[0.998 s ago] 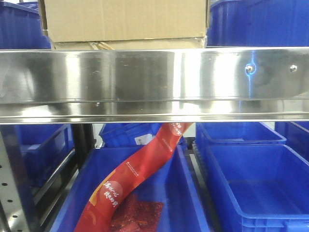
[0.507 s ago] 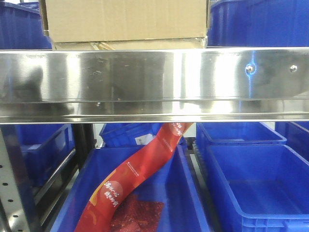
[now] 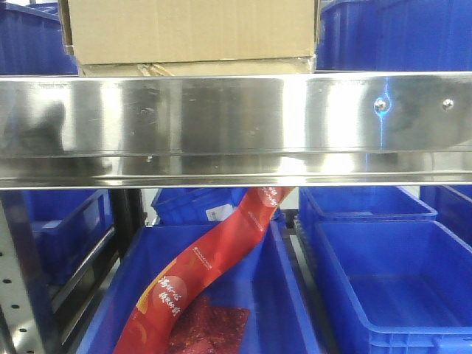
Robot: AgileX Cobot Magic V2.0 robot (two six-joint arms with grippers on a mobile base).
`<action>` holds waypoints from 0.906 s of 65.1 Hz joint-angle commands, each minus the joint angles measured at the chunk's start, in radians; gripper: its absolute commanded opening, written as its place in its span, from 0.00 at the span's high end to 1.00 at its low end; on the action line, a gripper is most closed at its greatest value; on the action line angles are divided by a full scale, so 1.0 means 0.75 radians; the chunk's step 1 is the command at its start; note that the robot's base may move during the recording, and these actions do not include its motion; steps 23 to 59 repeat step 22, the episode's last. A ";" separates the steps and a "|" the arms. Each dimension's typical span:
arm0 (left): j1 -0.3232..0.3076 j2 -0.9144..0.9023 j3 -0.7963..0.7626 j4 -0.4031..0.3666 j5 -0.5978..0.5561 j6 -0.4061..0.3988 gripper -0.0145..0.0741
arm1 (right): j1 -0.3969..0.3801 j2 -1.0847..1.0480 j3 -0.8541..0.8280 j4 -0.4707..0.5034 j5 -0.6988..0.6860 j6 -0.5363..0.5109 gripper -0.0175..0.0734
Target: Stack two boxes on right shelf middle
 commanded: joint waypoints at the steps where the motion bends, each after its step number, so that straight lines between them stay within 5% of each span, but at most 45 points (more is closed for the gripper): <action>1: 0.003 -0.006 -0.003 0.006 -0.025 -0.011 0.96 | -0.007 -0.004 0.000 0.006 -0.025 -0.002 0.99; 59: 0.003 -0.006 -0.003 0.006 -0.025 -0.011 0.96 | -0.007 -0.004 0.000 0.006 -0.025 -0.002 0.99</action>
